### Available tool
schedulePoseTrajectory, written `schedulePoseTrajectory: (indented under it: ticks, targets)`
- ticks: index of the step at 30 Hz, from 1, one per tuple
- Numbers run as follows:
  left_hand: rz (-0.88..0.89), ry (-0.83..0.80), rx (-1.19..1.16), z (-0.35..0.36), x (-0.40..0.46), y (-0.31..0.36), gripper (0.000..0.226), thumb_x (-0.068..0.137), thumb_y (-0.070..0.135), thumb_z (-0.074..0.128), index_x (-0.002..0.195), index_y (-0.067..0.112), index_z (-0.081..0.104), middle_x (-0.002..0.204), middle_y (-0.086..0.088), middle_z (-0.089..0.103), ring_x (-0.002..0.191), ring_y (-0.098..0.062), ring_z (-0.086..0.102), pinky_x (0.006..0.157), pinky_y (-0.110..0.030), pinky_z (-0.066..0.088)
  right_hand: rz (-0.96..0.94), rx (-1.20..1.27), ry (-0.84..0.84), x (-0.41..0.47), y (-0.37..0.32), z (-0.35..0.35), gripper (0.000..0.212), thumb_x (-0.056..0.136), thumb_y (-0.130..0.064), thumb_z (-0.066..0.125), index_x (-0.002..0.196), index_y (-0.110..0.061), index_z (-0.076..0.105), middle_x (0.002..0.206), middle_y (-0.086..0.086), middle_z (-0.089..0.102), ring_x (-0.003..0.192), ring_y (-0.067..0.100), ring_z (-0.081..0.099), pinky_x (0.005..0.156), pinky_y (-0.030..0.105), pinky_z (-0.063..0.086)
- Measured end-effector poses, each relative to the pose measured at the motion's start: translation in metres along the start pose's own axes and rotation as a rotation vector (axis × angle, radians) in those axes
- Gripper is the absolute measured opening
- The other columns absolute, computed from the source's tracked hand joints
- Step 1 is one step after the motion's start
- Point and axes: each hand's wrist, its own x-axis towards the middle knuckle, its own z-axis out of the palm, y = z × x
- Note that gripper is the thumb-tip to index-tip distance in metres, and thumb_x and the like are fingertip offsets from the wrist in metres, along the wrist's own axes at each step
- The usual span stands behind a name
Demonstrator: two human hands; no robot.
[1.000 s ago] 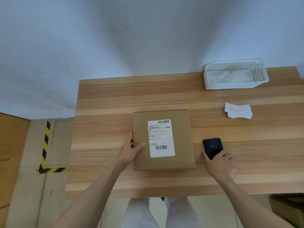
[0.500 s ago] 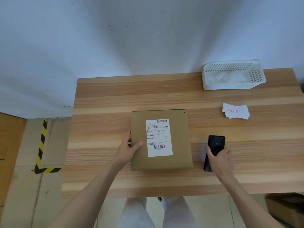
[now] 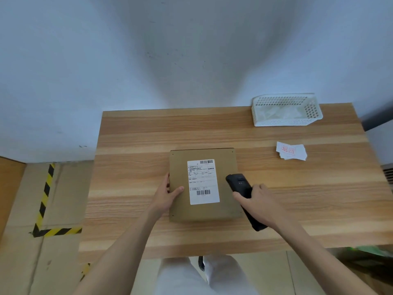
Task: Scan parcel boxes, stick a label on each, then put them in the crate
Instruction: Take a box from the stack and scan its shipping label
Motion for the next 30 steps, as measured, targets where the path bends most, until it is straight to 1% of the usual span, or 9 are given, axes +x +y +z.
schedulePoseTrajectory:
  ticks: [2, 4, 5, 7, 12, 18, 22, 27, 30]
  targets:
    - [-0.001, 0.004, -0.007, 0.0, -0.001, 0.002, 0.07, 0.095, 0.021, 0.072, 0.152, 0.038, 0.035, 0.121, 0.011, 0.061, 0.106, -0.005, 0.058, 0.078, -0.026, 0.052, -0.063, -0.181, -0.031, -0.004, -0.014, 0.0, 0.061, 0.088, -0.066, 0.037, 0.116, -0.013, 0.051, 0.096, 0.0, 0.039, 0.076, 0.015, 0.045, 0.062, 0.028, 0.036]
    - [-0.003, 0.009, -0.016, 0.001, -0.002, 0.003, 0.067, 0.095, 0.019, 0.071, 0.151, 0.035, 0.037, 0.121, 0.008, 0.06, 0.103, -0.005, 0.058, 0.076, -0.025, 0.052, -0.07, -0.295, -0.008, -0.01, -0.028, -0.003, 0.054, 0.09, -0.063, 0.037, 0.104, -0.015, 0.055, 0.093, 0.001, 0.039, 0.072, 0.015, 0.045, 0.061, 0.029, 0.037]
    - [-0.005, 0.01, -0.021, 0.001, -0.002, 0.004, 0.067, 0.095, 0.018, 0.071, 0.151, 0.035, 0.038, 0.12, 0.008, 0.06, 0.103, -0.005, 0.058, 0.076, -0.026, 0.053, -0.064, -0.324, 0.015, -0.012, -0.032, -0.004, 0.052, 0.092, -0.062, 0.04, 0.1, -0.013, 0.056, 0.095, 0.002, 0.042, 0.073, 0.018, 0.048, 0.065, 0.032, 0.041]
    - [-0.008, 0.011, -0.025, 0.002, -0.002, 0.003, 0.067, 0.095, 0.018, 0.071, 0.151, 0.034, 0.037, 0.125, 0.003, 0.06, 0.103, -0.007, 0.059, 0.076, -0.027, 0.053, -0.065, -0.379, 0.044, -0.016, -0.04, -0.005, 0.057, 0.091, -0.062, 0.042, 0.102, -0.01, 0.06, 0.102, 0.006, 0.047, 0.08, 0.023, 0.053, 0.072, 0.033, 0.047]
    - [-0.004, 0.022, -0.021, 0.002, -0.003, 0.003, 0.07, 0.095, 0.018, 0.072, 0.153, 0.034, 0.036, 0.126, 0.0, 0.058, 0.102, -0.01, 0.059, 0.076, -0.024, 0.052, -0.074, -0.539, 0.094, -0.019, -0.051, -0.006, 0.059, 0.092, -0.062, 0.041, 0.11, -0.01, 0.063, 0.107, 0.007, 0.049, 0.083, 0.023, 0.053, 0.069, 0.032, 0.042]
    - [0.006, 0.024, 0.001, 0.002, -0.003, 0.003, 0.069, 0.095, 0.016, 0.071, 0.152, 0.034, 0.036, 0.119, 0.007, 0.058, 0.099, 0.003, 0.054, 0.07, -0.015, 0.047, -0.063, -0.603, 0.125, -0.019, -0.057, -0.01, 0.057, 0.093, -0.06, 0.041, 0.108, -0.011, 0.065, 0.104, 0.005, 0.047, 0.081, 0.022, 0.05, 0.068, 0.031, 0.039]
    - [0.005, 0.015, -0.017, 0.001, -0.003, 0.002, 0.067, 0.095, 0.018, 0.071, 0.15, 0.037, 0.038, 0.114, 0.013, 0.059, 0.102, -0.002, 0.057, 0.075, -0.022, 0.051, -0.072, -0.619, 0.122, -0.018, -0.058, -0.011, 0.054, 0.092, -0.06, 0.045, 0.109, -0.012, 0.064, 0.102, 0.004, 0.044, 0.08, 0.021, 0.049, 0.07, 0.03, 0.039]
    - [0.006, 0.011, -0.023, 0.0, -0.001, 0.0, 0.068, 0.094, 0.022, 0.073, 0.15, 0.039, 0.037, 0.123, 0.006, 0.059, 0.107, -0.008, 0.059, 0.086, -0.033, 0.054, -0.077, -0.589, 0.14, -0.015, -0.058, -0.01, 0.051, 0.092, -0.062, 0.043, 0.092, -0.014, 0.061, 0.1, 0.003, 0.048, 0.067, 0.017, 0.046, 0.063, 0.029, 0.038]
    - [-0.004, 0.016, -0.03, 0.001, -0.001, 0.001, 0.069, 0.094, 0.021, 0.073, 0.15, 0.039, 0.037, 0.122, 0.006, 0.058, 0.106, -0.008, 0.059, 0.083, -0.031, 0.054, -0.061, -0.504, 0.145, -0.008, -0.049, -0.007, 0.05, 0.092, -0.063, 0.044, 0.085, -0.014, 0.055, 0.098, 0.003, 0.047, 0.068, 0.017, 0.047, 0.062, 0.029, 0.039]
